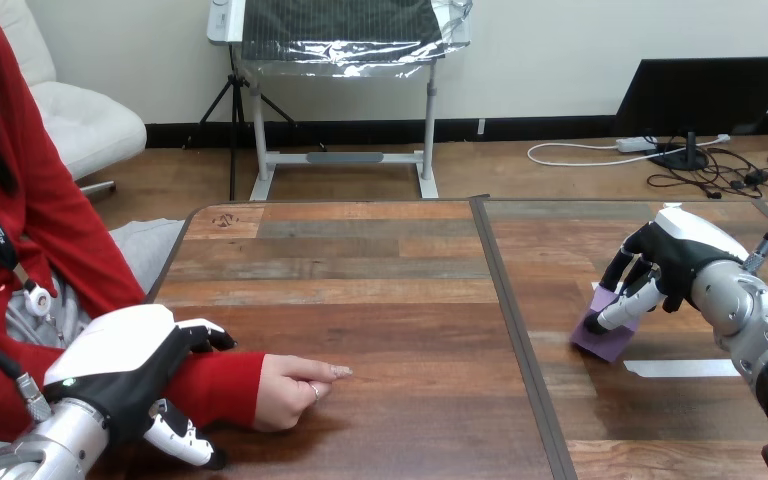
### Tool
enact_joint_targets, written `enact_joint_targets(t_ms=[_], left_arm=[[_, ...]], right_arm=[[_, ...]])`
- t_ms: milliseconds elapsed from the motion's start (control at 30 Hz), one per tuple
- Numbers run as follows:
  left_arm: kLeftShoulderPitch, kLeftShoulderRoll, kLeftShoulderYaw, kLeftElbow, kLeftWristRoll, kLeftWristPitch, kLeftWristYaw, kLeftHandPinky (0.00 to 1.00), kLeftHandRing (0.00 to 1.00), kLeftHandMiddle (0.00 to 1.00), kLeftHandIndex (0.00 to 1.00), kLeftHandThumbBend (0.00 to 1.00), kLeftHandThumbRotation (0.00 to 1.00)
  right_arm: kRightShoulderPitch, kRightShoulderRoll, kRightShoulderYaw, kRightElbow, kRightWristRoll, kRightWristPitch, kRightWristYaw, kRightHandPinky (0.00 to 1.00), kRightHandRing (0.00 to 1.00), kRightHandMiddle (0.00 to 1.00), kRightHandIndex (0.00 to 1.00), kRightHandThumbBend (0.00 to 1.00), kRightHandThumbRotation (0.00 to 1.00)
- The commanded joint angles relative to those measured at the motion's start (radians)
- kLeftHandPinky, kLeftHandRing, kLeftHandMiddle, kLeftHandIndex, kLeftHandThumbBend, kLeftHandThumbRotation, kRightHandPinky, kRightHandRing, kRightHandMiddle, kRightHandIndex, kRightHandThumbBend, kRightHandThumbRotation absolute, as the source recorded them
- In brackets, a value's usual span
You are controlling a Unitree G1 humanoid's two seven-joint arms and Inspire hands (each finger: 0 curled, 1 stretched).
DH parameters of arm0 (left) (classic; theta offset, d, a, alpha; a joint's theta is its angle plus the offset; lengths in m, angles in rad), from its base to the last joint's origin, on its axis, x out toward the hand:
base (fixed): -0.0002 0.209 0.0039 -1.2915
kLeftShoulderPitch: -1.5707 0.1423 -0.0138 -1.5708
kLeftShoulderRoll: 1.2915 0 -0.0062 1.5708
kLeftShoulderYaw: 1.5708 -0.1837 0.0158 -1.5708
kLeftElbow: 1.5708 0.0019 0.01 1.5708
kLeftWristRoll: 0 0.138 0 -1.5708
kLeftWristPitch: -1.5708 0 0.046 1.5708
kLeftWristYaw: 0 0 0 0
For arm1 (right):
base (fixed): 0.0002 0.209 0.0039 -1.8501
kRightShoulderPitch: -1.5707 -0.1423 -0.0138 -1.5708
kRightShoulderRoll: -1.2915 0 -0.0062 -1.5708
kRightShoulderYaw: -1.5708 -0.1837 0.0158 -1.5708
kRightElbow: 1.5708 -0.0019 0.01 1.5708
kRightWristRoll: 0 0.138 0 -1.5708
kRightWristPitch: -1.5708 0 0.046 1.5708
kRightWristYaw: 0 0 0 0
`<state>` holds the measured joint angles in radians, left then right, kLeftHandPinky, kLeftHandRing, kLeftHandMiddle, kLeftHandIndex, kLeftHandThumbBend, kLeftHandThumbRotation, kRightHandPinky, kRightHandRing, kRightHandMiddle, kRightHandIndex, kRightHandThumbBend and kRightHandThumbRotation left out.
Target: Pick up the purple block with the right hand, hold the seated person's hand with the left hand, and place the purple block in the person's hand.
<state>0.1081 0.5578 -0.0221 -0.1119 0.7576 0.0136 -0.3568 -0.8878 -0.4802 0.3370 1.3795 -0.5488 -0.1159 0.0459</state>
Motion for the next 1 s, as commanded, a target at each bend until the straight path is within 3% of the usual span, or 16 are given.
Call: enact_joint_targets(t_ms=[0,400,967], left_arm=[[-0.074,0.022,-0.006,-0.036,-0.010,0.009,0.001,0.66,0.75,0.78,0.77,1.00,0.04],[-0.084,0.015,-0.017,-0.012,-0.015,0.004,0.025,0.61,0.71,0.74,0.73,1.00,0.02],[-0.095,-0.018,-0.039,0.048,-0.024,-0.011,0.125,0.52,0.60,0.63,0.63,0.94,0.00]], right_arm=[[-0.046,-0.007,-0.002,-0.033,0.001,0.000,-0.010,0.44,0.49,0.54,0.55,0.77,0.00],[-0.044,-0.005,-0.014,-0.032,0.014,0.002,-0.002,0.44,0.49,0.55,0.55,0.77,0.00],[-0.036,-0.006,-0.019,-0.034,0.022,-0.019,-0.001,0.42,0.47,0.53,0.54,0.78,0.00]])
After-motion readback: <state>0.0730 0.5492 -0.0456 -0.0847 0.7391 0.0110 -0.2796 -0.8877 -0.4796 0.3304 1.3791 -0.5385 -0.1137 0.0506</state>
